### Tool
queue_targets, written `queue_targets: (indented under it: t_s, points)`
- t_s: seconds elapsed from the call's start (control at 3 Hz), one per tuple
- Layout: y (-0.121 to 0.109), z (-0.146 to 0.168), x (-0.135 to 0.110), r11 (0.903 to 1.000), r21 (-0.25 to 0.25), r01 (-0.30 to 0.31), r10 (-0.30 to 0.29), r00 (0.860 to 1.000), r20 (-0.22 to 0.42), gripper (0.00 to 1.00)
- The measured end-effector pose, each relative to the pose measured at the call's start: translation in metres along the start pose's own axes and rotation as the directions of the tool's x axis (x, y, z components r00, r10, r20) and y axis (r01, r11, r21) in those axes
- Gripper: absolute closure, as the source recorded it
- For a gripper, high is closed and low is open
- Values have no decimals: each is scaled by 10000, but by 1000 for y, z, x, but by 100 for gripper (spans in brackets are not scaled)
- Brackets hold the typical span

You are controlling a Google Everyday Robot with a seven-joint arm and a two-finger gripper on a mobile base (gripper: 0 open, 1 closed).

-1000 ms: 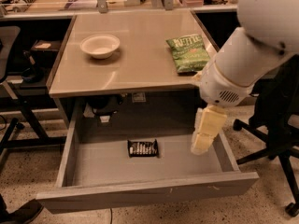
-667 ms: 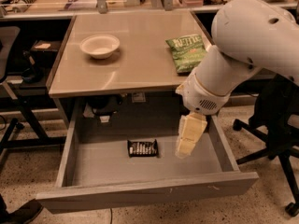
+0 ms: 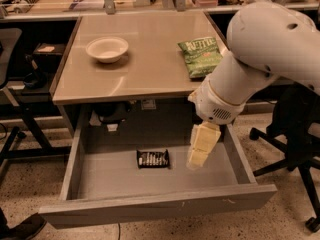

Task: Pick rxbar chocolate from top drawer and place on counter

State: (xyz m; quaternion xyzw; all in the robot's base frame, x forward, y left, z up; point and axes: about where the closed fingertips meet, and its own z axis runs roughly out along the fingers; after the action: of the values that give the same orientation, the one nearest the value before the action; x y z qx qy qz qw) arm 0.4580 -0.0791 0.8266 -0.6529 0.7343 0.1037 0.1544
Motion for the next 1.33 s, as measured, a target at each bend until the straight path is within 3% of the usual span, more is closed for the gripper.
queue_targets:
  t_s: [0.67, 1.0, 1.33]
  points:
    - [-36, 78, 1, 9952, 596, -771, 692, 9898, 1249, 0]
    - [-36, 78, 1, 9953, 595, -760, 681, 9897, 1258, 0]
    - [-30, 107, -5, 9962, 458, -737, 654, 9847, 1616, 0]
